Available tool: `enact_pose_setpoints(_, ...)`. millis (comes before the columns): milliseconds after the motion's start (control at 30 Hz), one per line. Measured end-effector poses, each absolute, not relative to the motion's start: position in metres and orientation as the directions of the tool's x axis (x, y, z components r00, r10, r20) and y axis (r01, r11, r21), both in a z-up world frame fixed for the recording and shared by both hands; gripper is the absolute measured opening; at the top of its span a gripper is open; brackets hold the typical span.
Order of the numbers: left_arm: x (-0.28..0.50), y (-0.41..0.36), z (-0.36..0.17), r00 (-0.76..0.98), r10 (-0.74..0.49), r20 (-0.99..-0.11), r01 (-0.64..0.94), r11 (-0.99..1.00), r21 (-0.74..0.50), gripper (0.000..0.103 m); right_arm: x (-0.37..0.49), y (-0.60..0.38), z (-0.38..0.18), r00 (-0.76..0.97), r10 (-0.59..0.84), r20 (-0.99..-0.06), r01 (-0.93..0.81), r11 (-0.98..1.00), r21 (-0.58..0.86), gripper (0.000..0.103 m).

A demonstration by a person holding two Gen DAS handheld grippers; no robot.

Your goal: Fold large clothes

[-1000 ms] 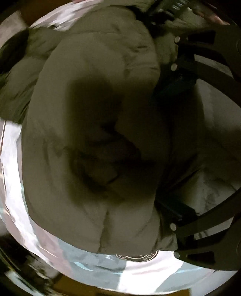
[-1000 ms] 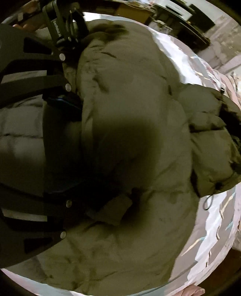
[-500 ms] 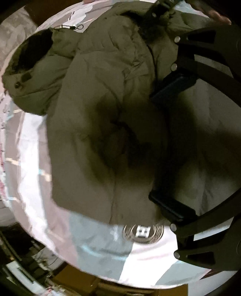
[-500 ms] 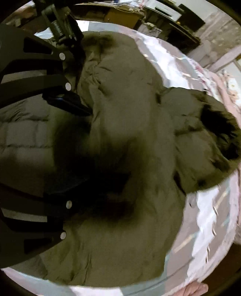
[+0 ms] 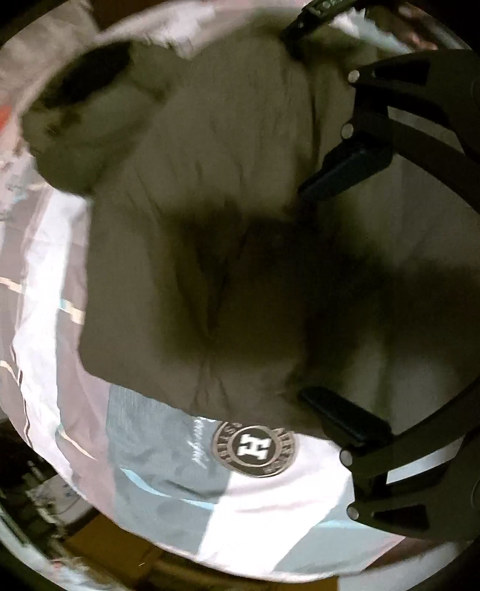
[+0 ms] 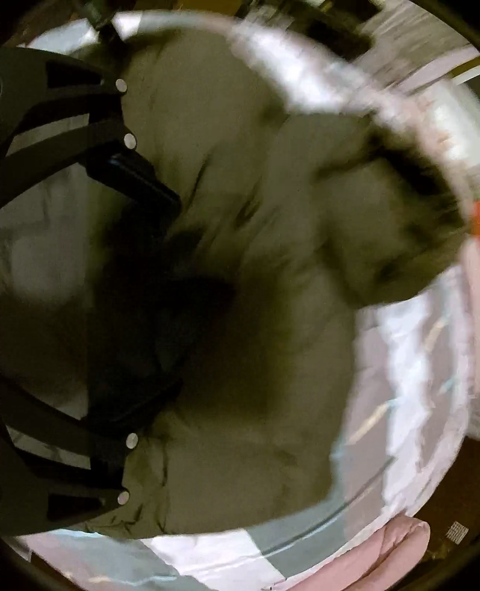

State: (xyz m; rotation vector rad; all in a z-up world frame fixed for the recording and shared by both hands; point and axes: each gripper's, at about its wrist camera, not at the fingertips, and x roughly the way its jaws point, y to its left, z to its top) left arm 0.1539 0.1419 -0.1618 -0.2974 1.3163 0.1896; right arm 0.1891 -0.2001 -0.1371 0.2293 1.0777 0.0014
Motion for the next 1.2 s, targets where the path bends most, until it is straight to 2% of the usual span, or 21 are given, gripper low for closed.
enact_pose_setpoints(100,0.136,0.143,-0.136,0.272,-0.132,-0.953,-0.292,0.933,-0.212,0.101,0.197,-0.197,-0.095,0.565,0.148,-0.812,0.053,0.975,0.215,0.092)
enact_pose_setpoints(200,0.119,0.135,-0.125,0.283,-0.196,-0.939,-0.275,0.921,-0.275,0.101,0.236,-0.182,-0.074,0.592,0.096,-0.801,0.02,0.991,0.133,0.096)
enact_pose_setpoints(333,0.115,0.134,-0.128,0.281,-0.131,-0.951,-0.291,0.933,-0.214,0.101,0.344,-0.163,-0.066,0.612,-0.026,-0.79,0.076,0.997,0.027,0.096)
enact_pose_setpoints(467,0.129,0.146,-0.137,0.272,-0.044,-0.961,-0.299,0.946,-0.127,0.101,0.466,-0.136,-0.095,0.518,-0.22,-0.826,0.144,0.975,-0.169,0.096)
enact_pose_setpoints(600,0.135,0.148,-0.147,0.238,-0.058,-0.97,-0.282,0.951,-0.126,0.101,0.518,-0.124,-0.12,0.482,-0.315,-0.817,0.211,0.947,-0.241,0.096)
enact_pose_setpoints(633,0.136,0.147,-0.148,0.235,-0.059,-0.97,-0.274,0.954,-0.125,0.101,0.521,-0.12,-0.124,0.511,-0.314,-0.8,0.218,0.948,-0.232,0.085)
enact_pose_setpoints(667,0.137,0.146,-0.148,0.237,-0.054,-0.97,-0.264,0.957,-0.118,0.101,0.52,-0.117,-0.13,0.521,-0.311,-0.795,0.215,0.949,-0.23,0.061)
enact_pose_setpoints(700,0.137,0.145,-0.148,0.24,-0.046,-0.97,-0.257,0.96,-0.109,0.101,0.522,-0.115,-0.141,0.492,-0.33,-0.805,0.213,0.943,-0.257,0.012)
enact_pose_setpoints(800,0.139,0.145,-0.148,0.241,-0.015,-0.971,-0.246,0.966,-0.076,0.101,0.512,-0.113,-0.146,0.504,-0.307,-0.808,0.19,0.951,-0.243,0.009)
enact_pose_setpoints(933,0.138,0.15,-0.146,0.247,-0.034,-0.968,-0.275,0.956,-0.104,0.101,0.469,-0.118,-0.087,0.655,-0.215,-0.725,0.171,0.976,-0.135,0.006)
enact_pose_setpoints(1067,0.135,0.148,-0.14,0.255,-0.034,-0.966,-0.294,0.949,-0.111,0.101,0.381,-0.137,-0.006,0.781,-0.056,-0.622,0.049,0.998,-0.029,0.006)
enact_pose_setpoints(1200,0.13,0.149,-0.127,0.296,-0.028,-0.955,-0.323,0.938,-0.128,0.101,0.264,-0.169,0.031,0.808,0.125,-0.575,-0.087,0.992,0.093,0.006)
